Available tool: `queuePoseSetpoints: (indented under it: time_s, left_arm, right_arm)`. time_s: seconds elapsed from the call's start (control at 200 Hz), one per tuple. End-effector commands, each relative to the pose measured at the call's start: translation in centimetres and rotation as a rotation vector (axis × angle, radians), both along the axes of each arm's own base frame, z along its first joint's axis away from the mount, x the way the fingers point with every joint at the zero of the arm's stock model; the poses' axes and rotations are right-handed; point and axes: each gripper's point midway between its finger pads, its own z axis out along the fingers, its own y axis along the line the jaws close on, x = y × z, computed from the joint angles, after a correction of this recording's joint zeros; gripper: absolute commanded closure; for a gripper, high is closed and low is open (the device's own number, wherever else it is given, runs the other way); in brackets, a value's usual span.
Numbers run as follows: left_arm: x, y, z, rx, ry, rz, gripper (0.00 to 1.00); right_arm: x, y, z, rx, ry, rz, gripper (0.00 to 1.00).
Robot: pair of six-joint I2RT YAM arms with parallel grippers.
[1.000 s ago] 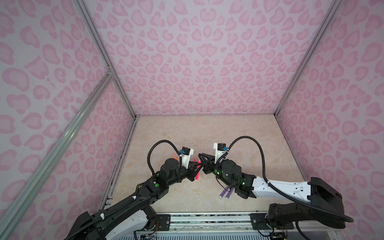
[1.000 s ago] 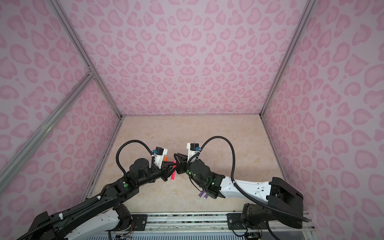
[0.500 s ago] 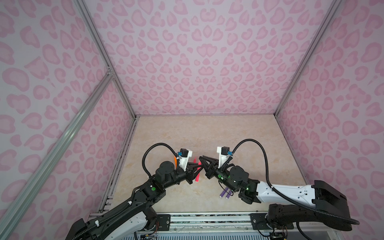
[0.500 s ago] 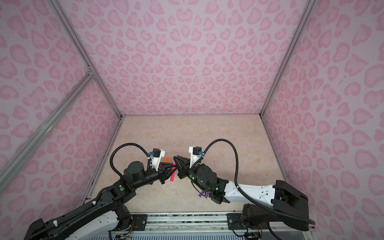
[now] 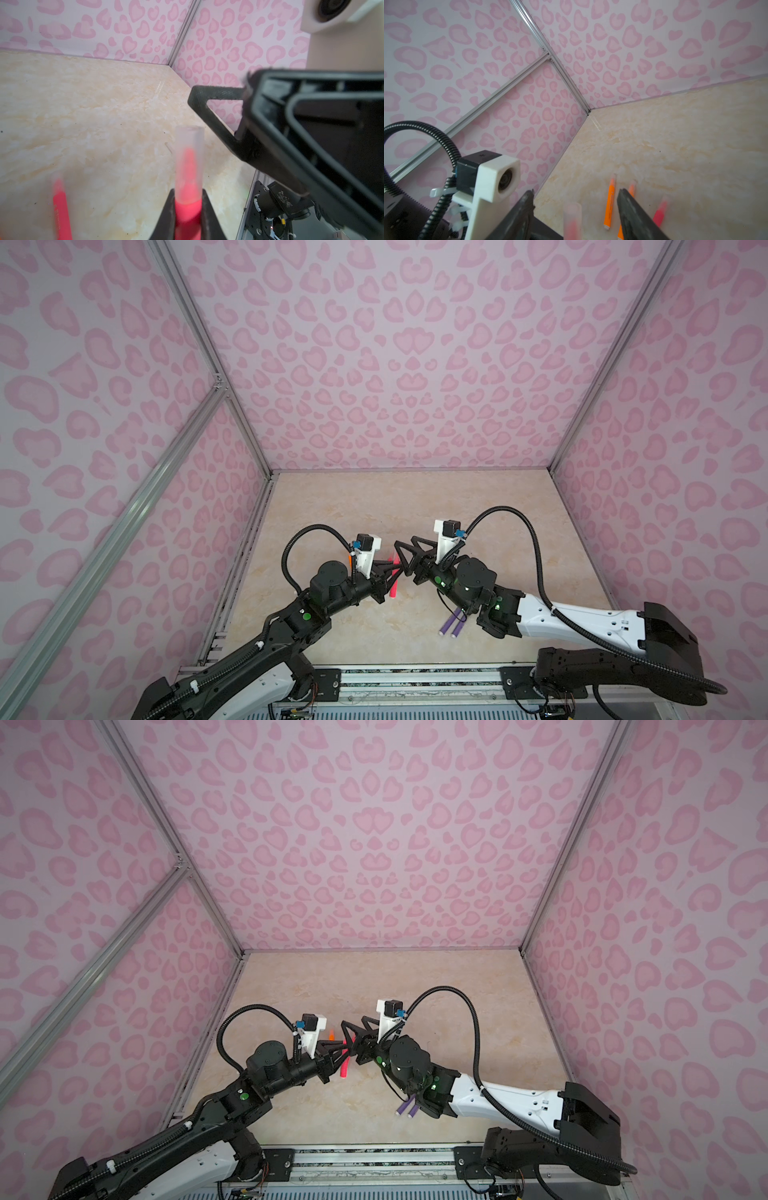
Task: Insert the pens into the pen caps
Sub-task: 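Lower the clear cap onto the pink marker tip with the right gripper, then press the cap down onto the marker, then open the right gripper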
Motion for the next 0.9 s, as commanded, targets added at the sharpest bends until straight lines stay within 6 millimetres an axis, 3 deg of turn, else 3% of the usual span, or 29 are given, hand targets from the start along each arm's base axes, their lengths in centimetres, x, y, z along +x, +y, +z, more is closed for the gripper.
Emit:
queuePoseSetpoints:
  time_s: [0.0,0.26,0.41,0.69,0.895]
  left_arm:
    - [0.8,0.1,0.9,0.003,-0.033,0.036,0.97]
    - [2.8,0.3,-1.0,0.104,0.030,0.123,0.97]
    - [3.0,0.3,-2.2,0.149,0.067,0.129,0.97]
    - [3.1,0.4,-2.2,0.154,0.067,0.142,0.97]
    - [3.1,0.4,-2.2,0.153,0.066,0.143,0.97]
  right_arm:
    - [1.1,-0.4,-1.9,-0.089,0.071,-0.039,0.43]
    - [2.7,1.4,-2.2,-0.200,0.136,-0.031,0.48]
    - [3.2,2.2,-2.9,-0.238,0.155,-0.037,0.48]
    - [3.9,2.7,-3.8,-0.275,0.181,-0.055,0.51]
    - [4.3,2.8,-4.5,-0.272,0.199,-0.053,0.60]
